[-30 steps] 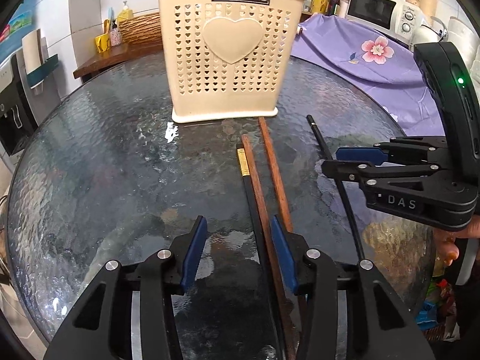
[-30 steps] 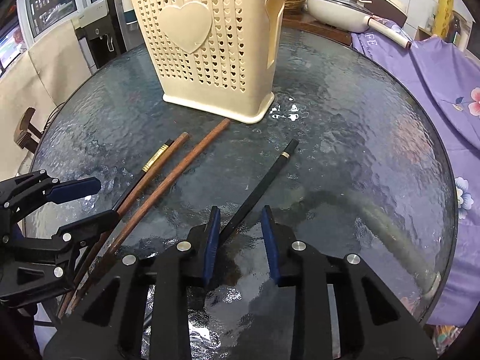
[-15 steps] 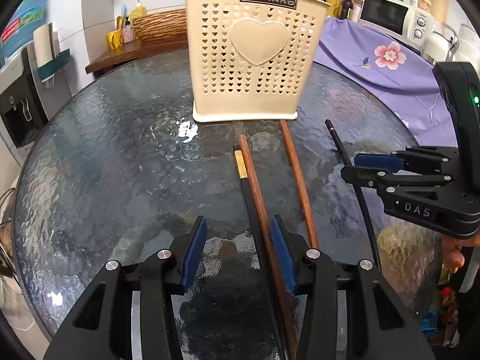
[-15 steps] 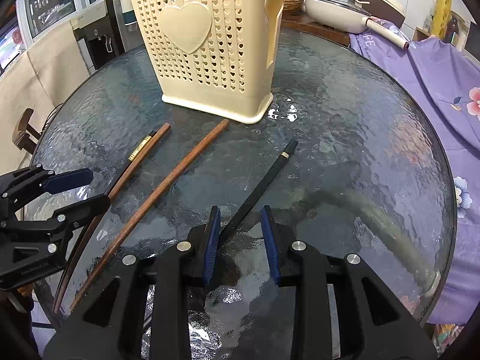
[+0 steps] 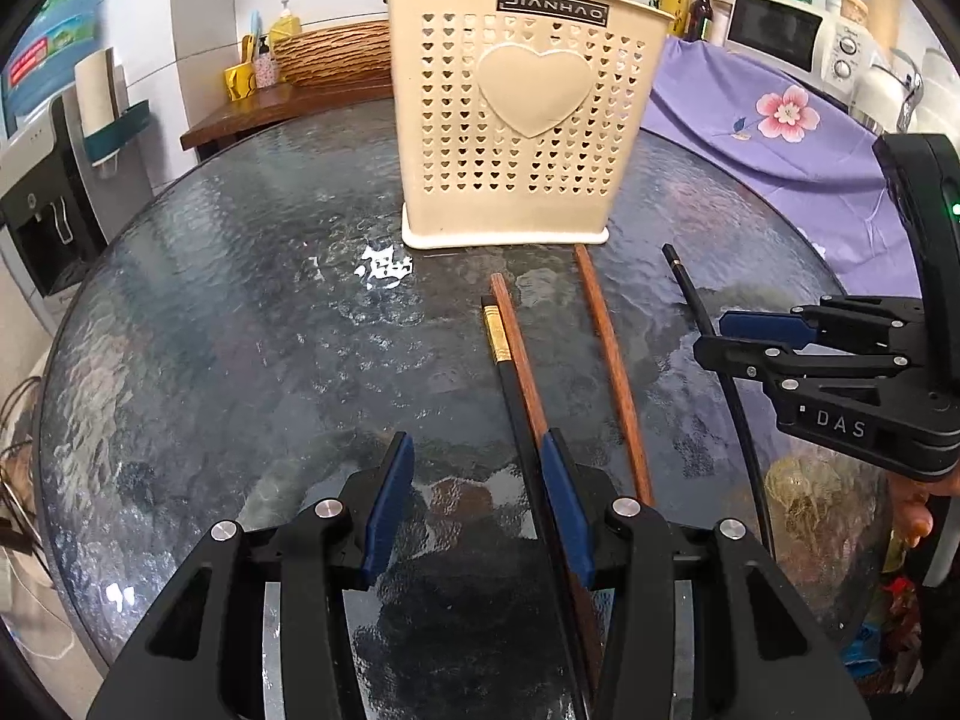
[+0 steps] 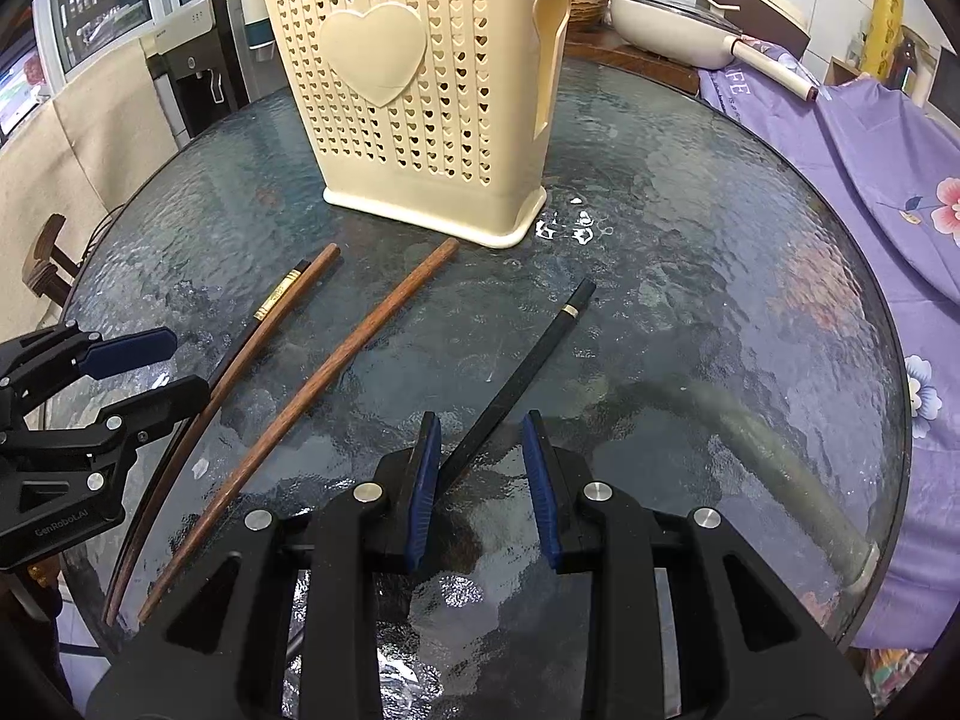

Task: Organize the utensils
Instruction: 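Grasp a gold-tipped black chopstick with the left tool while the right tool grasps another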

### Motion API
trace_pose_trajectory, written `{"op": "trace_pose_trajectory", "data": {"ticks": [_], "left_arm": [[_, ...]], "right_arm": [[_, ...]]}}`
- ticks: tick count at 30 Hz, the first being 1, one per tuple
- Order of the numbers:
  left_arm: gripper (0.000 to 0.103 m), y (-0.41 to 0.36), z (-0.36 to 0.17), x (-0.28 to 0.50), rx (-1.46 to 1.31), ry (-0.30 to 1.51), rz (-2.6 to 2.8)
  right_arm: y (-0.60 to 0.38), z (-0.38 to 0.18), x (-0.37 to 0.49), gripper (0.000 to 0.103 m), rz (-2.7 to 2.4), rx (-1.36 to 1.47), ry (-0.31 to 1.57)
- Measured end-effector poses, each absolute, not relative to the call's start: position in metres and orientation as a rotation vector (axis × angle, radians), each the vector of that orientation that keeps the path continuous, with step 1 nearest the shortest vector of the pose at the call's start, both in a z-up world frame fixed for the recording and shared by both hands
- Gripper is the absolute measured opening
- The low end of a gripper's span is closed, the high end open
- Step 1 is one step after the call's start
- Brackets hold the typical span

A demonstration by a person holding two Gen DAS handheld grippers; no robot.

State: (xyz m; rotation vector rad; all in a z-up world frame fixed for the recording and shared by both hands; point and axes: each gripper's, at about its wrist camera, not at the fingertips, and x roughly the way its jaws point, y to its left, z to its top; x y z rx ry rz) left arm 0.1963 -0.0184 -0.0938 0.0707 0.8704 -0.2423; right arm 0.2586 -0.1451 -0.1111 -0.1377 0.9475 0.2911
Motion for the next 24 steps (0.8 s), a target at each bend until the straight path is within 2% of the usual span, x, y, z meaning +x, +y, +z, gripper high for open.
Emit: {"op": "trace_pose_trajectory", "data": {"ticks": [9, 24], "left_arm": [[0.043, -0.032, -0.096, 0.214, 0.136, 0.902, -0.248], [0.043, -0.013, -0.092, 0.209, 0.051, 0.890, -0.248]], "right_arm": [[-0.140, -0.110, 0.263, 0.029, 0.286, -0.142, 0.959], [-0.141, -0.112, 0.262, 0.029, 0.295, -0.136, 0.949]]}}
